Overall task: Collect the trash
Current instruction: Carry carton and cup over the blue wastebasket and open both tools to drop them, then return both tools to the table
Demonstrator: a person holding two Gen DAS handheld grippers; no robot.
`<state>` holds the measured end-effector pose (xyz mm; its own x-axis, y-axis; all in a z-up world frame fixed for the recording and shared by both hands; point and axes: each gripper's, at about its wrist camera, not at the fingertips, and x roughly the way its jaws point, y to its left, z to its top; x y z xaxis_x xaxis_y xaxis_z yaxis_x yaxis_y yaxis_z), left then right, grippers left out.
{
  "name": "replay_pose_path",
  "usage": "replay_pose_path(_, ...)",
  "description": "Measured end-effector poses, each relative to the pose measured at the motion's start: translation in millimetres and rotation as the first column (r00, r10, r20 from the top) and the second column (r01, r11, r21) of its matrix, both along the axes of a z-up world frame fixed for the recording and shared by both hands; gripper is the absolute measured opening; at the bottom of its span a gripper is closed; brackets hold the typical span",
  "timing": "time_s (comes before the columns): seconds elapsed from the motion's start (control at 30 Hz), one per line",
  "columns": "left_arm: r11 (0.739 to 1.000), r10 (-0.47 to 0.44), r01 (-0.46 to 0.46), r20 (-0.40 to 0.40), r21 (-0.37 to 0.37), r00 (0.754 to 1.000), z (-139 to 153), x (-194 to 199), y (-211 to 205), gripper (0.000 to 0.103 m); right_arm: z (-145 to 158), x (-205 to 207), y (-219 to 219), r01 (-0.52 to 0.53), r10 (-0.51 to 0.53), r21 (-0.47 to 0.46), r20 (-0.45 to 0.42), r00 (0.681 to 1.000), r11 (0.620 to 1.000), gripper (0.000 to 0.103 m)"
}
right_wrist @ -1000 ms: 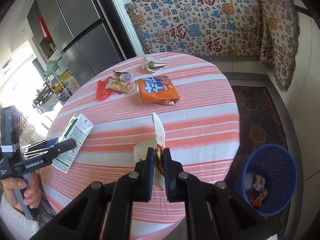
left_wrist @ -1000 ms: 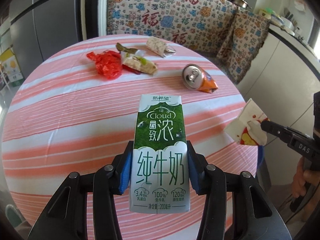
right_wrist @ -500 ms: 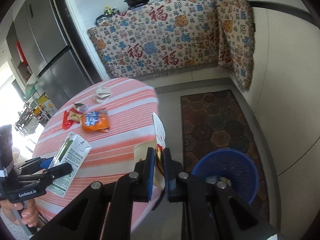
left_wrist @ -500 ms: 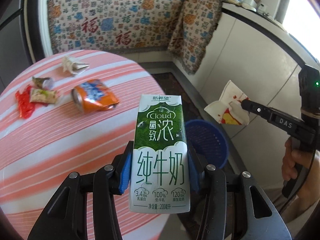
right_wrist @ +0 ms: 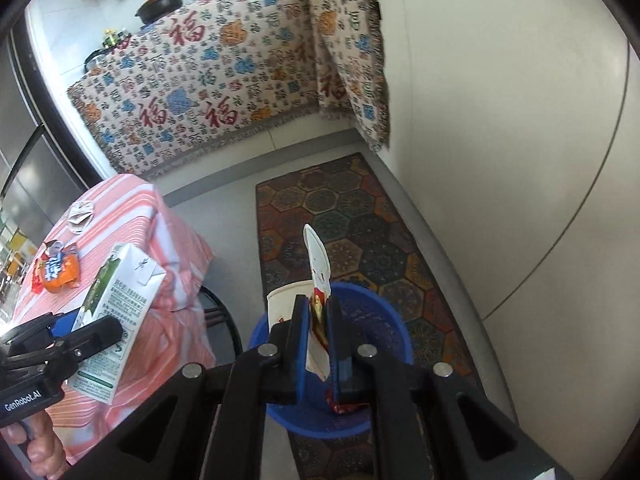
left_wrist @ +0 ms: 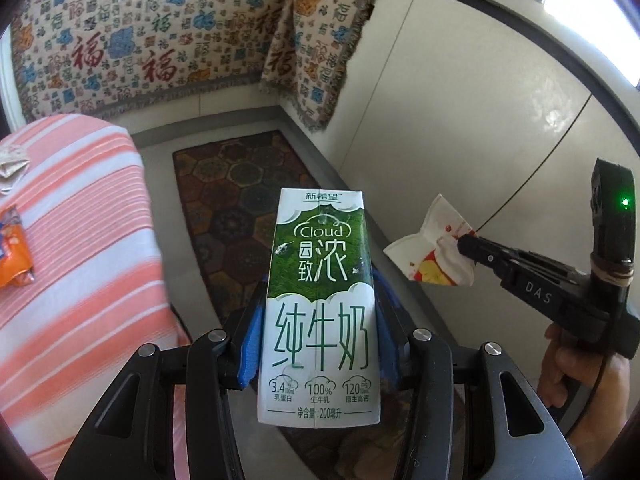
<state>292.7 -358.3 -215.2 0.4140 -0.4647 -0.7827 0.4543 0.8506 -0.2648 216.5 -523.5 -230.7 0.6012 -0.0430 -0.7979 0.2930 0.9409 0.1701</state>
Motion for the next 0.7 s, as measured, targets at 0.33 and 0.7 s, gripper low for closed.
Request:
replay_pose_path(0.33,1.0,-0.025,0.025,-0.057,0.014,0.998,-37,16,-41,0.049,-19,5,-37,0.051,-0.051,0.012,-0.04,0.998,0.999,0.009)
replay_pose_path(0.7,1.0,-0.018,0.018,-0.077,-0.011,0.997,-52,28,-61,0.078,-22,8,-52,0.069,-0.067,0.049,-0.031,0.997,0.996,0.023)
